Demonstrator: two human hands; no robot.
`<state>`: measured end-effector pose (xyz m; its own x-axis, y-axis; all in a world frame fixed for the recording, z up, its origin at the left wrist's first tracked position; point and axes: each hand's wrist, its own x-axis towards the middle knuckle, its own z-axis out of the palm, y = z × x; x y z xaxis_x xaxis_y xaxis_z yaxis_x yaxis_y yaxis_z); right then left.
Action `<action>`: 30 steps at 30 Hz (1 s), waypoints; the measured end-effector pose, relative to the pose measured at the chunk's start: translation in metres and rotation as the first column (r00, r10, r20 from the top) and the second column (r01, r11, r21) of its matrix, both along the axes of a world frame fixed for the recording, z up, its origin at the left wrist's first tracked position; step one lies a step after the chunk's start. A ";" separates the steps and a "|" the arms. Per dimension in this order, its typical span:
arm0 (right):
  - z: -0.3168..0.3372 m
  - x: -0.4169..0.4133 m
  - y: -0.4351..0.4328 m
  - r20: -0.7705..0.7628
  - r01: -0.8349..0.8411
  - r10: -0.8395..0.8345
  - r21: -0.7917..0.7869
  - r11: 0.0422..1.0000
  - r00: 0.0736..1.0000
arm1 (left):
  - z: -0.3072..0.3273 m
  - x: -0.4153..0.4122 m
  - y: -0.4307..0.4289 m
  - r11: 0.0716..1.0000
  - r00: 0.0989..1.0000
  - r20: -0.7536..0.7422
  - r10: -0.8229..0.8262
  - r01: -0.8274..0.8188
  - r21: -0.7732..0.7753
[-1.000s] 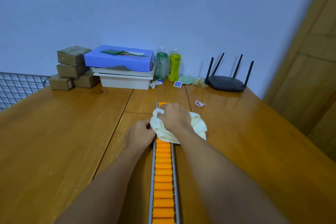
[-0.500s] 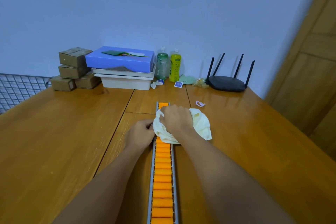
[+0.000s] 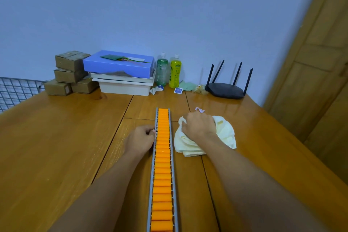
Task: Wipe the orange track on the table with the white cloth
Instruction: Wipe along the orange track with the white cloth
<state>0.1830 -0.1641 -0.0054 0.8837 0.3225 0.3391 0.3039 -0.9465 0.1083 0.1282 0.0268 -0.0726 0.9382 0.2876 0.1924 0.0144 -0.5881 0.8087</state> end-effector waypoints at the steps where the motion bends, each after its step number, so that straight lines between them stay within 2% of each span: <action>1: 0.004 -0.001 -0.003 0.007 0.005 -0.006 0.042 0.999 1.000 | 0.000 0.000 0.000 1.000 1.000 -0.004 -0.001 0.001 -0.002; 5: 0.025 -0.017 0.003 -0.026 -0.031 0.039 0.260 0.965 0.999 | 0.003 -0.002 0.000 1.000 1.000 -0.013 -0.005 0.004 -0.014; 9: 0.032 -0.046 0.033 -0.095 -0.113 0.154 0.343 0.932 0.983 | 0.003 -0.003 0.002 0.999 0.999 -0.044 0.013 -0.016 -0.047; 18: -0.014 -0.079 0.052 -0.057 -0.155 0.166 0.163 0.974 0.985 | 0.005 -0.007 0.001 0.994 0.999 -0.034 -0.011 0.007 -0.110; 30: -0.009 -0.082 0.021 -0.022 -0.168 0.168 -0.026 0.985 0.986 | 0.003 -0.004 0.001 0.997 0.999 -0.029 -0.017 0.019 0.071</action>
<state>0.1011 -0.1427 -0.0146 0.8227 0.4759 0.3109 0.4605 -0.8786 0.1263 0.1245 0.0279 -0.0693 0.9486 0.2571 0.1846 0.0259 -0.6443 0.7643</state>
